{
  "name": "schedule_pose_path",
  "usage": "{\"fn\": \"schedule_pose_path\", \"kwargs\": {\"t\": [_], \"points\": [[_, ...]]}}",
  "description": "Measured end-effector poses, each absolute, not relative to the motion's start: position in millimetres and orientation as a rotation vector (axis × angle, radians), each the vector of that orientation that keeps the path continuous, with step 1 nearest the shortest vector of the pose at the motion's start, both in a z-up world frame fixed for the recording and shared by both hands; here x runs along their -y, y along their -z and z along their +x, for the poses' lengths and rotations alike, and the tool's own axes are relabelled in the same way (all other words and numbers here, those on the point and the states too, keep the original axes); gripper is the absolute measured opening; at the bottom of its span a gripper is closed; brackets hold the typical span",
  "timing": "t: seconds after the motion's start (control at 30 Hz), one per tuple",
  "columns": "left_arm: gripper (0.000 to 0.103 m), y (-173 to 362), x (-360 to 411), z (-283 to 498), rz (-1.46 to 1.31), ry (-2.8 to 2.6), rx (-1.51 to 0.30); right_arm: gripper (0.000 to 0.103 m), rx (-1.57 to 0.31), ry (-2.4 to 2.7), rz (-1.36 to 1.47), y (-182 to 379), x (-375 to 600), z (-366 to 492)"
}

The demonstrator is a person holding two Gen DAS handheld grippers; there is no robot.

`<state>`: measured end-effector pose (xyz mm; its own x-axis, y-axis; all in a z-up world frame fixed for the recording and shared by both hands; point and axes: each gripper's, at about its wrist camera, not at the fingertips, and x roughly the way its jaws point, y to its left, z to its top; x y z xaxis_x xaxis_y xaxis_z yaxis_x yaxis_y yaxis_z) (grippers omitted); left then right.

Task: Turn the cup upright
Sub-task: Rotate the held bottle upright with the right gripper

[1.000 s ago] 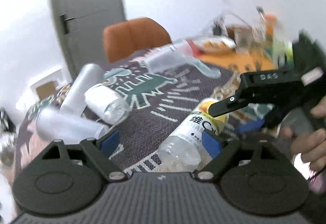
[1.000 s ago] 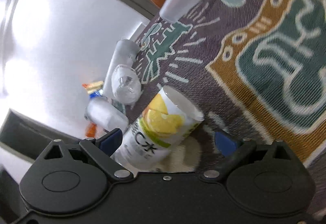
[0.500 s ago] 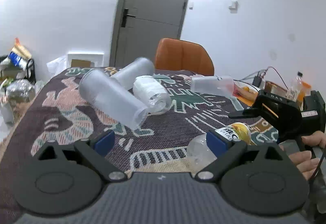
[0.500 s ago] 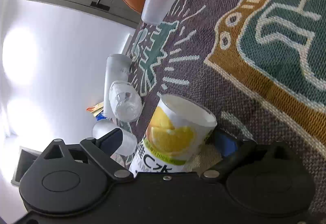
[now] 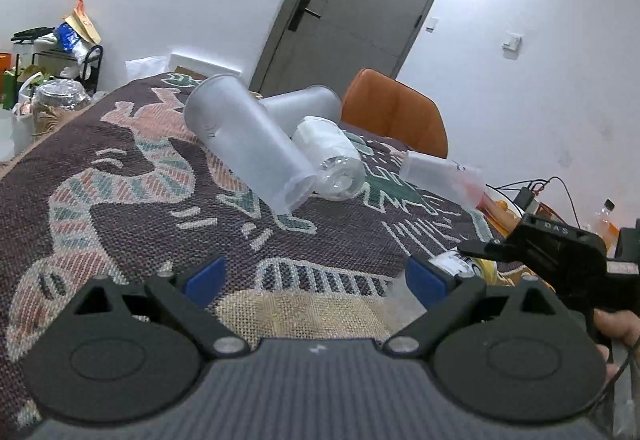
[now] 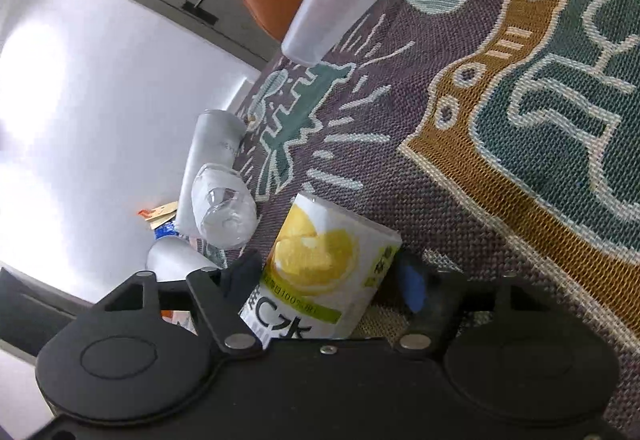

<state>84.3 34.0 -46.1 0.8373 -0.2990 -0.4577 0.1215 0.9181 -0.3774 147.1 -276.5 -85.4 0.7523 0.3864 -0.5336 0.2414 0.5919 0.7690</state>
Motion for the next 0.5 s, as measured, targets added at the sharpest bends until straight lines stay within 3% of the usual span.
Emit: {"fn": "schedule_pose_path", "kwargs": {"t": [0.13, 0.5], "points": [[0.096, 43.9, -32.5, 83.4, -0.344, 0.223, -0.525, 0.057, -0.732, -0.144, 0.944, 81.7, 277.1, 139.6], [0.096, 43.6, -24.4, 86.6, -0.324, 0.233, -0.543, 0.060, -0.779, -0.175, 0.816, 65.9, 277.7, 139.9]]}}
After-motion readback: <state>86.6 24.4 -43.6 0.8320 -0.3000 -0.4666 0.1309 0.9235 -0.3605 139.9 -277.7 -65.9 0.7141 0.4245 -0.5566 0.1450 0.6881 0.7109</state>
